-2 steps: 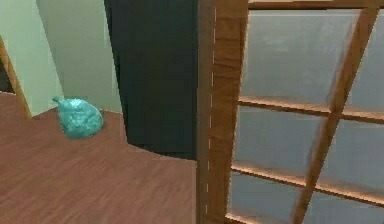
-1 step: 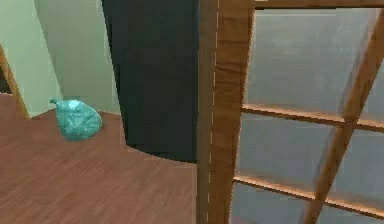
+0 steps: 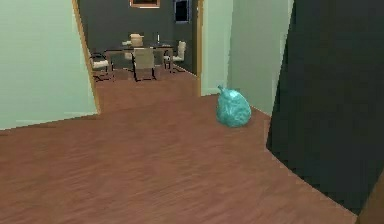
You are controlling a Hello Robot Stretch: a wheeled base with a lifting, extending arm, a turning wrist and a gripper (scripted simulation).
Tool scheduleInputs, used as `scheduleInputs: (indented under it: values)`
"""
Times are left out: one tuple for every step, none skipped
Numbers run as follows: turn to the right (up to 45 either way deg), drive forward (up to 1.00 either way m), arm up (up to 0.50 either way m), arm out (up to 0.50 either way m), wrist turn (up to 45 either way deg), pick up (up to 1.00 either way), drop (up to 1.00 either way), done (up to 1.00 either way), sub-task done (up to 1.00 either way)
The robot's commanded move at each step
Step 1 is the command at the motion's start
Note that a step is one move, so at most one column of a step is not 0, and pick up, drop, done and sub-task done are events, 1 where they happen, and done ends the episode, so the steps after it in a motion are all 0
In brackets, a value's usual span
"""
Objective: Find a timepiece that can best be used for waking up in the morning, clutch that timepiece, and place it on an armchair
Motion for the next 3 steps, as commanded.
scheduleInputs:
  values:
    - [-18.0,0.00,0.00,0.00,0.0,0.00,0.00,0.00,0.00]
    - [0.0,1.00,0.00,0.00,0.0,0.00,0.00,0.00,0.00]
    - [-3.0,0.00,0.00,0.00,0.0,0.00,0.00,0.00,0.00]
